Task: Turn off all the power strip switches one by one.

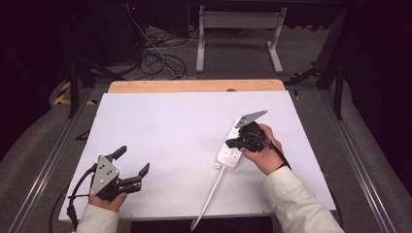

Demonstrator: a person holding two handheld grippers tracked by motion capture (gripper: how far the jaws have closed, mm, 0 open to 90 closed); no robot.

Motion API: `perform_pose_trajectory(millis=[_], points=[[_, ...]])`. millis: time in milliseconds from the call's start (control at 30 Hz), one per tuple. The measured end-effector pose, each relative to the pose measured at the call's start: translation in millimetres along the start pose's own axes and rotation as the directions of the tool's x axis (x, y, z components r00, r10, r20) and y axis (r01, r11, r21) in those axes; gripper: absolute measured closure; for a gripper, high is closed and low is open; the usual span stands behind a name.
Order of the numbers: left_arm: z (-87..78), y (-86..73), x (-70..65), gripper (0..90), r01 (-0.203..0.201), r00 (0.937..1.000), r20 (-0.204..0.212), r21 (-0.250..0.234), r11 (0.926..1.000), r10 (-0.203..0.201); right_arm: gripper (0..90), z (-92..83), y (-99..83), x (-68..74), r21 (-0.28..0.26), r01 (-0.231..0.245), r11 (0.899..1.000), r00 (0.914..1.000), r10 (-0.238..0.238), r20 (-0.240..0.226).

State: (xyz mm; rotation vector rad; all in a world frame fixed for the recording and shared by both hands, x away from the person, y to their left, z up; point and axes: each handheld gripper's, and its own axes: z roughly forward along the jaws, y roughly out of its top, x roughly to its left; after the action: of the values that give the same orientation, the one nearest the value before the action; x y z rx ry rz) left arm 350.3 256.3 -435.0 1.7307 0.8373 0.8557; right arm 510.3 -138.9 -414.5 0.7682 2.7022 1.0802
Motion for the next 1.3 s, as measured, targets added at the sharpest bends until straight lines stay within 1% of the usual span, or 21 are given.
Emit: perform_pose_trajectory(millis=[100, 200, 367, 567, 700, 733, 767, 867, 933, 1000, 1067, 1100, 1167, 1300], points=[[0.2, 0.0, 0.0, 14.1, -0.002, 1.0, 0.001, 0.002, 1.0, 0.002, 90.0, 6.0, 0.5, -2.6, 0.035, -0.024, 0.999, 0.9997, 0.024, -0.008], [0.5, -0.1, -0.2, 14.1, -0.002, 1.0, 0.002, 0.004, 1.0, 0.002, 90.0, 10.3, 1.1, -4.0, 0.049, -0.024, 0.999, 0.9997, 0.024, -0.004], [0.5, -0.1, -0.2, 14.1, -0.006, 1.0, 0.001, 0.004, 1.0, 0.006, 90.0, 17.4, 0.7, -5.8, 0.059, 0.003, 0.998, 0.9998, -0.004, 0.019], [0.5, -0.3, -0.2, 14.1, -0.003, 1.0, 0.0, 0.002, 1.0, 0.003, 90.0, 23.5, 0.8, -5.4, 0.081, 0.026, 0.996, 0.9996, -0.027, 0.01], [0.8, -0.2, -0.2, 14.0, -0.012, 0.9999, 0.0, 0.003, 0.9999, 0.012, 90.0, 26.3, 0.9, -4.4, 0.1, 0.045, 0.994, 0.9983, -0.049, 0.031], [0.9, -0.3, -0.6, 14.0, -0.008, 1.0, 0.002, 0.002, 1.0, 0.008, 90.0, 27.1, 0.7, -4.4, 0.105, 0.052, 0.993, 0.9979, -0.056, 0.034], [0.8, -0.2, -0.3, 14.0, -0.013, 0.9999, 0.0, 0.003, 0.9999, 0.013, 90.0, 27.8, 0.6, -4.2, 0.112, 0.054, 0.992, 0.9977, -0.058, 0.034], [0.7, -0.5, -0.2, 14.1, -0.003, 1.0, 0.001, 0.0, 1.0, 0.003, 90.0, 29.7, 0.2, -4.2, 0.113, 0.056, 0.992, 0.9981, -0.059, 0.02], [0.9, -0.5, -0.1, 14.0, -0.002, 1.0, 0.001, 0.0, 1.0, 0.002, 90.0, 30.5, 0.1, -4.2, 0.117, 0.048, 0.992, 0.9988, -0.049, 0.004], [1.1, -0.6, -0.2, 14.0, -0.005, 1.0, 0.001, 0.002, 1.0, 0.005, 90.0, 32.2, -0.2, -3.4, 0.131, 0.054, 0.99, 0.9983, -0.056, 0.014], [0.9, -0.4, 0.0, 14.1, -0.009, 1.0, 0.0, 0.002, 1.0, 0.009, 90.0, 32.5, 0.0, -2.3, 0.133, 0.06, 0.989, 0.9975, -0.064, 0.03], [1.0, -0.5, -0.2, 14.1, -0.004, 1.0, 0.001, 0.001, 1.0, 0.004, 90.0, 32.6, 0.2, -1.6, 0.135, 0.06, 0.989, 0.9974, -0.065, 0.032], [1.0, -0.5, 0.2, 14.1, -0.009, 1.0, 0.0, 0.003, 1.0, 0.009, 90.0, 32.9, 0.3, -0.6, 0.136, 0.065, 0.989, 0.9971, -0.07, 0.03], [1.0, -0.6, 0.0, 14.0, -0.004, 1.0, 0.0, 0.002, 1.0, 0.004, 90.0, 34.1, 0.2, 1.1, 0.141, 0.07, 0.988, 0.9967, -0.075, 0.031]])
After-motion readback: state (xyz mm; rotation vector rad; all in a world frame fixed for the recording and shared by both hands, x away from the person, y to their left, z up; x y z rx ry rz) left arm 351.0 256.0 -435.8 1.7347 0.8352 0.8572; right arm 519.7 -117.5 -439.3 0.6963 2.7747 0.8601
